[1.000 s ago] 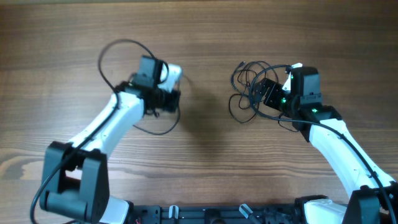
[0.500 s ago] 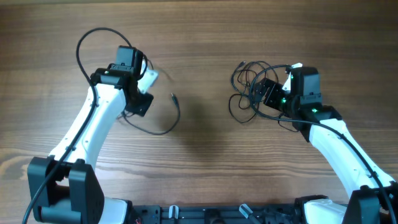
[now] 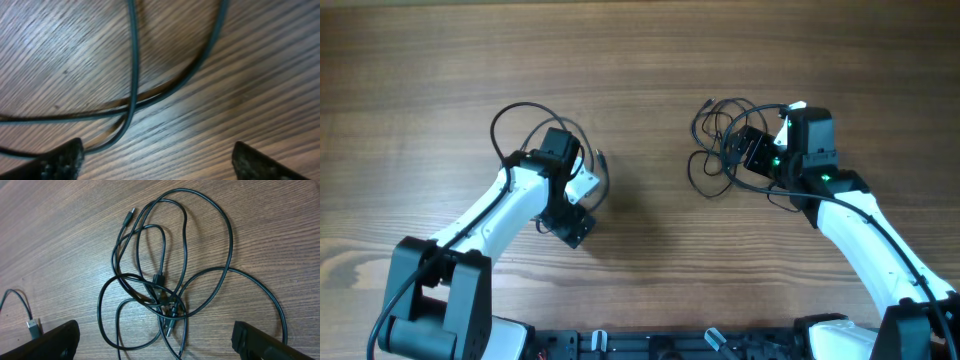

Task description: Untangle cables

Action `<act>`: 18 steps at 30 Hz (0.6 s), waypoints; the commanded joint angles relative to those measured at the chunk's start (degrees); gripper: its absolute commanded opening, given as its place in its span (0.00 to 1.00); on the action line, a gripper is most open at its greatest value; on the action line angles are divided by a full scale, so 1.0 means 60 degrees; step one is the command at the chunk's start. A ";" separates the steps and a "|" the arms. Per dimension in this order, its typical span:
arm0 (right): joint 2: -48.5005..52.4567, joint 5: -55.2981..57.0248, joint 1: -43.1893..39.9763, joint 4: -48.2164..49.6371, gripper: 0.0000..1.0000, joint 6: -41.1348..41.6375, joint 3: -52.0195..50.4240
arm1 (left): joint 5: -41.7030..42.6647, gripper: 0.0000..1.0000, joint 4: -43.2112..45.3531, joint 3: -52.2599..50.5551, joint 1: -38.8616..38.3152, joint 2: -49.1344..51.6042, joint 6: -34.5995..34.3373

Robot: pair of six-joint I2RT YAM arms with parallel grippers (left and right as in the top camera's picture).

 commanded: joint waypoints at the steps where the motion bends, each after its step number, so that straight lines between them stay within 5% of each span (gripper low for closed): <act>1: 0.0091 -0.0011 0.0015 0.0018 1.00 0.0047 0.0011 | 0.0113 1.00 0.0328 -0.0036 -0.0066 -0.0051 0.0306; 8: 0.0091 -0.0011 0.0015 0.0018 1.00 0.0044 0.0011 | 0.0845 0.95 0.1067 -0.0488 -0.0066 -0.0033 0.2222; 15: 0.0091 -0.0011 0.0015 0.0018 1.00 0.0044 0.0011 | 0.0907 0.86 0.2182 -0.1614 -0.0066 -0.0033 0.2371; 17: 0.0091 -0.0011 0.0015 0.0018 1.00 0.0047 0.0011 | 0.0907 0.66 0.2248 -0.1723 -0.0066 -0.0033 0.2371; 18: 0.0091 -0.0011 0.0015 0.0018 1.00 0.0047 0.0011 | 0.0907 0.35 0.2269 -0.1723 -0.0066 -0.0033 0.2371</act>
